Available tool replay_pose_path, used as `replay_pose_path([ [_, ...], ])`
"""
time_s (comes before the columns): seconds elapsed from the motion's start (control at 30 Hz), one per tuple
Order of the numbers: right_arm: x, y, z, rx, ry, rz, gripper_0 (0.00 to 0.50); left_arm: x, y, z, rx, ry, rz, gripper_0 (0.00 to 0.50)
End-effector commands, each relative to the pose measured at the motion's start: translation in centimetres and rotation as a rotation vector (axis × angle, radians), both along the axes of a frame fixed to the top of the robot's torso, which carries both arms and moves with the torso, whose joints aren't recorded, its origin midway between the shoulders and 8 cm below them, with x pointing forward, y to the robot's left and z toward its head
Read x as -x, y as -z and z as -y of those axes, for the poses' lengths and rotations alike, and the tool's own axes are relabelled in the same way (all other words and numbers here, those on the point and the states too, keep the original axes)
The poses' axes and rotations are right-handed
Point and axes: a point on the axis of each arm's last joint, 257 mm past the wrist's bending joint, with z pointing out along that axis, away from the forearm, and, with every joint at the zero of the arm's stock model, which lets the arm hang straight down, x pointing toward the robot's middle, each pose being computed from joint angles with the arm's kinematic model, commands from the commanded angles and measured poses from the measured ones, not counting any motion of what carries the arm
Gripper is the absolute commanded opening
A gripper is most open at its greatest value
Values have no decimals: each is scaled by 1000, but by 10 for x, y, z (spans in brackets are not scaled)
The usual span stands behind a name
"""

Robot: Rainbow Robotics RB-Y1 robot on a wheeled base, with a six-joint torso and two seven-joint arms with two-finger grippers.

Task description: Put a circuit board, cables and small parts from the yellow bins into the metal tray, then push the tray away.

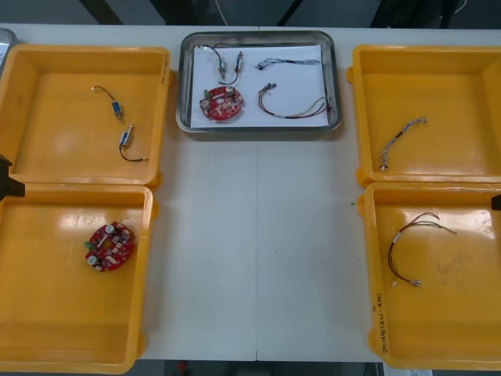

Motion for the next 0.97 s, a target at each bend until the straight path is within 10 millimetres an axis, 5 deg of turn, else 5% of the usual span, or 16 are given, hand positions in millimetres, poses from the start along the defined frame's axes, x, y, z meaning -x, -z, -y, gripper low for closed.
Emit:
replay_pose_path([
  [0.03, -1, -8, -6, -18, 10, 28, 500, -1, -13, -17, -74, 29, 27, 444],
  [0.97, -1, -9, -7, -17, 8, 30, 500, -1, -13, -17, -74, 29, 27, 441],
])
